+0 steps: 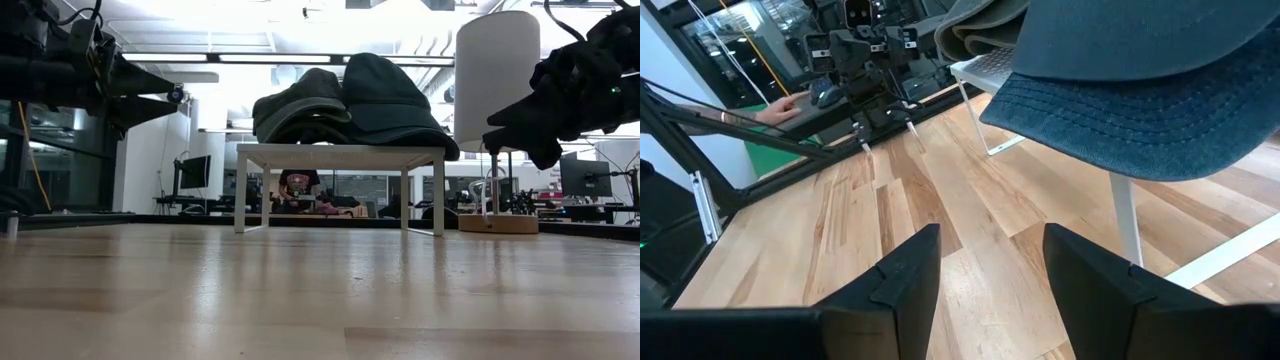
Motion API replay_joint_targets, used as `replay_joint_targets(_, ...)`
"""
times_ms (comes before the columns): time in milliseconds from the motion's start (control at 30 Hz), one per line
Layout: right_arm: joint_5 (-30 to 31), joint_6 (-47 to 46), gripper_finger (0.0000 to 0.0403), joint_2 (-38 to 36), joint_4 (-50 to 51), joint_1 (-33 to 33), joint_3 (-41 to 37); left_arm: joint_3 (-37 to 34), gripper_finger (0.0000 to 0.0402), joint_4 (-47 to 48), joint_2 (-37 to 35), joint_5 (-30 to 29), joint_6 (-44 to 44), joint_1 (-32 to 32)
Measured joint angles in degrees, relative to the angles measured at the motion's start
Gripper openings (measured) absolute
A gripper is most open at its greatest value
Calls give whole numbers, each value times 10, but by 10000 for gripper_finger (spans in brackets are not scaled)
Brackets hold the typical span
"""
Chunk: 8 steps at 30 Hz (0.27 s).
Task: Pick & Place hat
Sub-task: Return to Home Position
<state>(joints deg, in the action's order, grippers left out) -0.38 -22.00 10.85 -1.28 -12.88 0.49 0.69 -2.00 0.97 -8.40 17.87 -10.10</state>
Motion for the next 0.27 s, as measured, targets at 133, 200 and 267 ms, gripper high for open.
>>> replay_joint_targets(133, 0, 0, 172, 0, 0, 0, 0, 0, 227, 0, 0, 0, 0, 0)
replay_joint_targets(200, 0, 0, 172, 0, 0, 0, 0, 0, 227, 0, 0, 0, 0, 0)
replay_joint_targets(267, 0, 0, 172, 0, 0, 0, 0, 0, 227, 0, 0, 0, 0, 0)
